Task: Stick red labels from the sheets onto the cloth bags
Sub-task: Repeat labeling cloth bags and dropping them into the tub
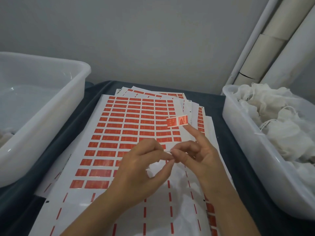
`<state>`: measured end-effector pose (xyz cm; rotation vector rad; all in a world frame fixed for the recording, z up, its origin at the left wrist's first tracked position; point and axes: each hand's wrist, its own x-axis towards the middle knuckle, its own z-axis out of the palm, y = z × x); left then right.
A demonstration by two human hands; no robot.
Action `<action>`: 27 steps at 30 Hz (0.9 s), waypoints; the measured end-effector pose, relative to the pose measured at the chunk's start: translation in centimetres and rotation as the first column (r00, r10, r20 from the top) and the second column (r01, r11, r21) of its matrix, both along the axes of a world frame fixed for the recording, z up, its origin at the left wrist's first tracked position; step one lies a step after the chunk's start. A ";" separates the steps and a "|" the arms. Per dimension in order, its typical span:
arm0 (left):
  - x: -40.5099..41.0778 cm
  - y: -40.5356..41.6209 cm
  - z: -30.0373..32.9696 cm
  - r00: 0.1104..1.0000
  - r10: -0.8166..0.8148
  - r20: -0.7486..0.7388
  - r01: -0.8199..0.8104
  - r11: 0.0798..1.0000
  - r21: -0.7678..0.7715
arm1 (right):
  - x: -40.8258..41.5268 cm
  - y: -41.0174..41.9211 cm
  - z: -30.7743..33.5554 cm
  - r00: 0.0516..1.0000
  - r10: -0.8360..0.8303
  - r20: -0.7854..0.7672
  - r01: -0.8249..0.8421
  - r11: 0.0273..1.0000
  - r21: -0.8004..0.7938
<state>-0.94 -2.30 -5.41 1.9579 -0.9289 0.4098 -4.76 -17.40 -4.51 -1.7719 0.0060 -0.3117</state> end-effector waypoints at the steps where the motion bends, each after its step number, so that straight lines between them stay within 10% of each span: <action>1: 0.0 0.0 0.0 1.000 -0.009 -0.026 0.009 1.000 -0.014 | 0.0 0.0 0.0 1.000 -0.020 0.014 0.020 1.000 -0.004; 13: 1.6 0.4 0.5 0.825 -0.015 -0.566 -0.101 0.980 -0.172 | 0.1 -0.3 0.0 0.977 -0.207 0.049 0.211 0.975 -0.072; 27: 1.5 0.7 0.3 0.881 -0.042 -0.472 0.029 0.999 -0.035 | 0.1 -0.2 -0.5 0.997 0.038 -0.068 -0.047 0.990 -0.136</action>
